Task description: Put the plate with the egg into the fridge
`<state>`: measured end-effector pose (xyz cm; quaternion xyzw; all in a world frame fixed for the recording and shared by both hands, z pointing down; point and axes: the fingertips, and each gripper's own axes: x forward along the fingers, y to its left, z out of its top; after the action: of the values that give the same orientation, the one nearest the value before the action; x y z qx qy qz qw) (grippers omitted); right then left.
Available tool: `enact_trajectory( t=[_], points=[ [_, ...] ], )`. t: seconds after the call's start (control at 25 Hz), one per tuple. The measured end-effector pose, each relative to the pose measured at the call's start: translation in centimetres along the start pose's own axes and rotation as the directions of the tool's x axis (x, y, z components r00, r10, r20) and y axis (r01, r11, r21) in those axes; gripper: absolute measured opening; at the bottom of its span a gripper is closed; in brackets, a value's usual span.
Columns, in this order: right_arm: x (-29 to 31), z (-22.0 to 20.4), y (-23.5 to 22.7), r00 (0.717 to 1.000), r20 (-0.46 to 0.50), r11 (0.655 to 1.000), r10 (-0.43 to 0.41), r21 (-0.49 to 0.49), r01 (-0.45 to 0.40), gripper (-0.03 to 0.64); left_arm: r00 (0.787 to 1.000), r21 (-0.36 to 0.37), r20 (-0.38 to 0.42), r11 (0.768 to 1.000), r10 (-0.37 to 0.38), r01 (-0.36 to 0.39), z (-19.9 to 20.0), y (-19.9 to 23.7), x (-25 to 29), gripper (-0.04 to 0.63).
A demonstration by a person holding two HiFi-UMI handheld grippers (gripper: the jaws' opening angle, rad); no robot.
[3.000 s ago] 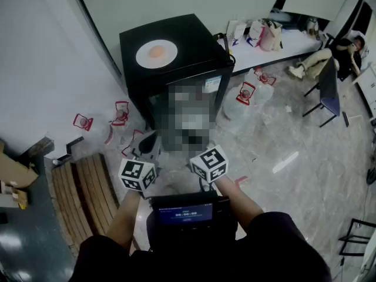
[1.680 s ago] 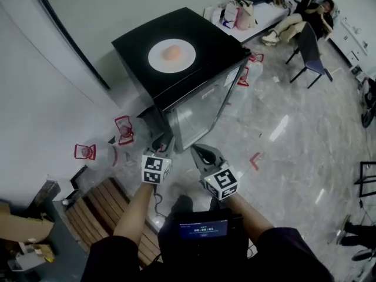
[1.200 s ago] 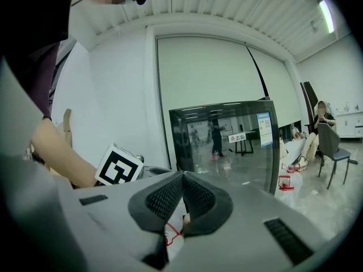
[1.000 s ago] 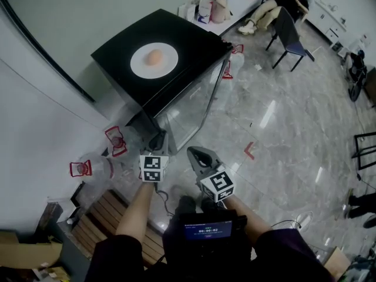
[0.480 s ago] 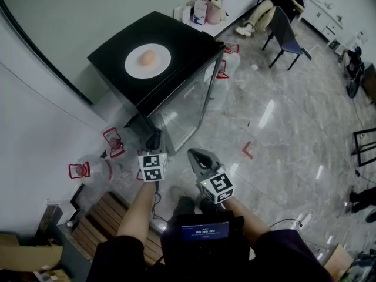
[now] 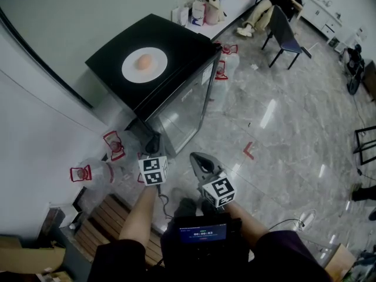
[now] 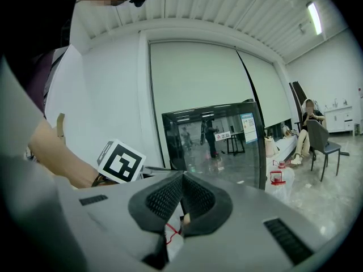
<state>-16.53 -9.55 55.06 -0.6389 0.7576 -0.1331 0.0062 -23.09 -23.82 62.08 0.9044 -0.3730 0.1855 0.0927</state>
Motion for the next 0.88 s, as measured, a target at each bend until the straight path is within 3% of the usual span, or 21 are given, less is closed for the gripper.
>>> enact_trajectory(
  t=[0.2, 0.44, 0.6, 0.88],
  points=[
    [0.1, -0.4, 0.0, 1.000, 0.004, 1.000, 0.019, 0.014, -0.020, 0.008, 1.000, 0.034, 0.006, 0.999, -0.029, 0.029, -0.1, -1.8, -0.7, 0.054],
    [-0.6, 0.4, -0.9, 1.000, 0.004, 1.000, 0.006, -0.009, -0.006, 0.008, 0.999, 0.044, 0.038, 0.998, -0.040, 0.038, -1.3, -8.1, -2.9, 0.046],
    [-3.8, 0.2, -3.4, 1.000, 0.014, 1.000, -0.011, -0.013, 0.012, 0.008, 0.999, 0.017, 0.038, 1.000, 0.026, -0.026, -1.9, -12.0, -3.7, 0.044],
    [-11.1, -0.3, -8.5, 0.997, 0.024, 0.997, 0.068, -0.050, -0.067, 0.008, 0.981, -0.048, 0.052, 0.982, 0.186, -0.184, -2.3, -19.9, -4.0, 0.044]
  ],
)
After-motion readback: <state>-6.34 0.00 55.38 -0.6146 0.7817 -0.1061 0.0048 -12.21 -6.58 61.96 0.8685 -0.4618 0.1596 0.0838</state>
